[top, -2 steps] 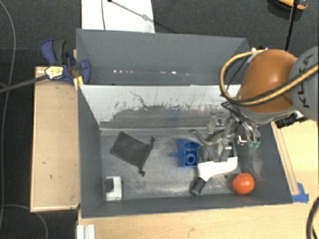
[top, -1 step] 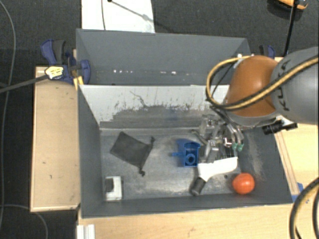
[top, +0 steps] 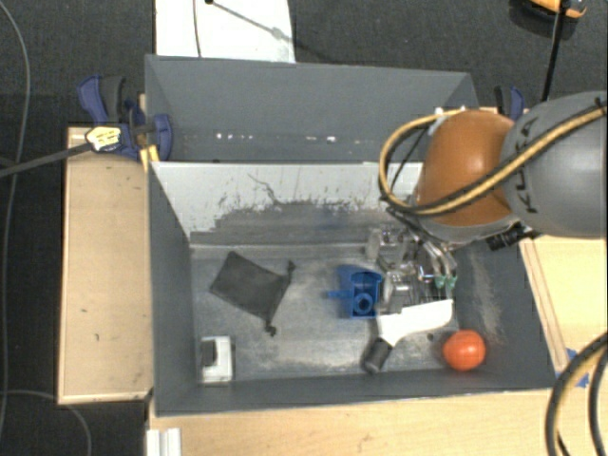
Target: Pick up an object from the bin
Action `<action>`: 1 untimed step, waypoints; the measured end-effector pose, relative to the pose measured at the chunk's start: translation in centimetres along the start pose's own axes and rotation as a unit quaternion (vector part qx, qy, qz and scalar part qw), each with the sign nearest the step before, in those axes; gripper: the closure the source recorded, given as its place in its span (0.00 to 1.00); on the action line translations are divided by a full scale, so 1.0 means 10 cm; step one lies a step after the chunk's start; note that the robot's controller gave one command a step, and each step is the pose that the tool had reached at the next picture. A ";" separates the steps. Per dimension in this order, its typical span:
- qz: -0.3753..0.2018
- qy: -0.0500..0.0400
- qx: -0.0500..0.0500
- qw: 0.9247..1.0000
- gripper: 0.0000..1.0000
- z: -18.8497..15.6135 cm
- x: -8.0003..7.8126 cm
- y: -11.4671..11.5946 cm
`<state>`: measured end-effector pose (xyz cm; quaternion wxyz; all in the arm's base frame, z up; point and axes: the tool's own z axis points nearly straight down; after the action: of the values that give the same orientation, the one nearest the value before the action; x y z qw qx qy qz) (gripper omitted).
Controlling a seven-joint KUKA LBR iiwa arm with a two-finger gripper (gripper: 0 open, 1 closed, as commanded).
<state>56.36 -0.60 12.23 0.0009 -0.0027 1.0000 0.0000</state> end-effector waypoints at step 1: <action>0.020 -0.003 0.000 1.000 0.00 -0.08 -0.06 0.01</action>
Offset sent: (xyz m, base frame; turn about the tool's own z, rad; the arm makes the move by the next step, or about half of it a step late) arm 0.0123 0.0058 -0.0523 0.0878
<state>57.00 -0.45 13.08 0.0044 0.0171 0.9998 0.0005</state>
